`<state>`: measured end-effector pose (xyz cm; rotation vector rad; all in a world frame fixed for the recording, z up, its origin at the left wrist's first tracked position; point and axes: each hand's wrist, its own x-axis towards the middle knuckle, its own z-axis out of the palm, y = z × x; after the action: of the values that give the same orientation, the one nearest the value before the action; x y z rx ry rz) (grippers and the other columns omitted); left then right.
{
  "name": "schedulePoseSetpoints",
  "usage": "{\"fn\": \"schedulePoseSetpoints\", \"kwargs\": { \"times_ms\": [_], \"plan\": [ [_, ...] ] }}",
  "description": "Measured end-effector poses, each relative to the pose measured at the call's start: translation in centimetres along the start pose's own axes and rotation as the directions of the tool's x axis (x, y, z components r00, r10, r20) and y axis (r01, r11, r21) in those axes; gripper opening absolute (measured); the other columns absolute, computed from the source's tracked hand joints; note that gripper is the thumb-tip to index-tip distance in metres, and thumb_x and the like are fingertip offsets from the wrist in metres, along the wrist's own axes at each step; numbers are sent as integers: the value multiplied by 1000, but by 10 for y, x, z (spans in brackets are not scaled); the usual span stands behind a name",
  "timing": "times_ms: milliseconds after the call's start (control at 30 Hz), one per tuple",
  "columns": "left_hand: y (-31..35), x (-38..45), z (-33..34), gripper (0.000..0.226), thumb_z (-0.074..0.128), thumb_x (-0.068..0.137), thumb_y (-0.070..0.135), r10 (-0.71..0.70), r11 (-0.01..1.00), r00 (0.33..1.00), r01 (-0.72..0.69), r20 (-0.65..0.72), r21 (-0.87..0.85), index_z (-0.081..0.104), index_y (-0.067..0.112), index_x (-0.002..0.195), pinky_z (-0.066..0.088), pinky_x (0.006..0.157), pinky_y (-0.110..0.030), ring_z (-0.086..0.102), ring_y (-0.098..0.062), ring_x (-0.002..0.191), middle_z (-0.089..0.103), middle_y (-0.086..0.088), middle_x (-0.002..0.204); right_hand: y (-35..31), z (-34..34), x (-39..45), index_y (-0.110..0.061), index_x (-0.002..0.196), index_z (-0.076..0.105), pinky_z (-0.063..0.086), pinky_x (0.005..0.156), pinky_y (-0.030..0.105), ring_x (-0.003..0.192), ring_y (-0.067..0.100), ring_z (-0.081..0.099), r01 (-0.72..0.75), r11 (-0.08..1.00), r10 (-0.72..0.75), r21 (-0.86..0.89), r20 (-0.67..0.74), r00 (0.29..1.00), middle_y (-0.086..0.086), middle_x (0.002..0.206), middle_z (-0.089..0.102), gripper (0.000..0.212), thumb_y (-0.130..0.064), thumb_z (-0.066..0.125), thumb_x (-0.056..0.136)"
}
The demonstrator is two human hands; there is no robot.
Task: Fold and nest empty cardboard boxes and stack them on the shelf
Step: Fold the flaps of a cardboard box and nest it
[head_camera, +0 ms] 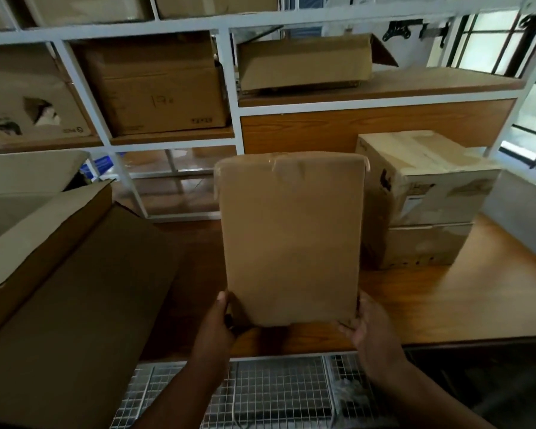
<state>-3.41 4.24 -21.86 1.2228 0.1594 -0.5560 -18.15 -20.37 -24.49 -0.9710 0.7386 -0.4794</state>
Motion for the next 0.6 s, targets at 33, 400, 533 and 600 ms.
{"fn": "schedulePoseSetpoints", "kwargs": {
  "times_ms": [33,400,533,600],
  "plan": [
    [8,-1,3,37,45,114,41,56,998,998,-56,24,3,70,28,138,57,105,-58,67,-33,128,72,-5,137,-9,3,-2,-23,148,61,57,105,56,121,31,74,46,999,-45,-29,35,998,9,136,75,39,-22,41,114],
    [71,-43,17,58,52,105,-1,453,848,870,-488,194,206,64,40,145,59,100,-41,71,-12,119,73,12,134,-81,37,-42,-47,145,61,63,76,29,108,11,74,465,830,-443,-307,142,885,-15,122,76,53,-10,62,107],
    [60,-39,8,48,68,102,18,575,721,787,-617,225,315,66,51,137,59,98,-45,67,-11,122,67,15,137,-71,33,-44,-46,145,60,59,88,33,115,4,67,505,787,-514,-354,75,854,-17,133,68,49,-18,68,105],
    [49,-35,6,50,71,102,19,576,662,781,-619,242,421,64,61,129,59,91,-39,66,-3,113,64,18,133,-61,28,-39,-44,136,63,56,93,37,119,9,63,490,767,-520,-414,45,853,-13,135,64,39,-22,70,104]
  ]
}}
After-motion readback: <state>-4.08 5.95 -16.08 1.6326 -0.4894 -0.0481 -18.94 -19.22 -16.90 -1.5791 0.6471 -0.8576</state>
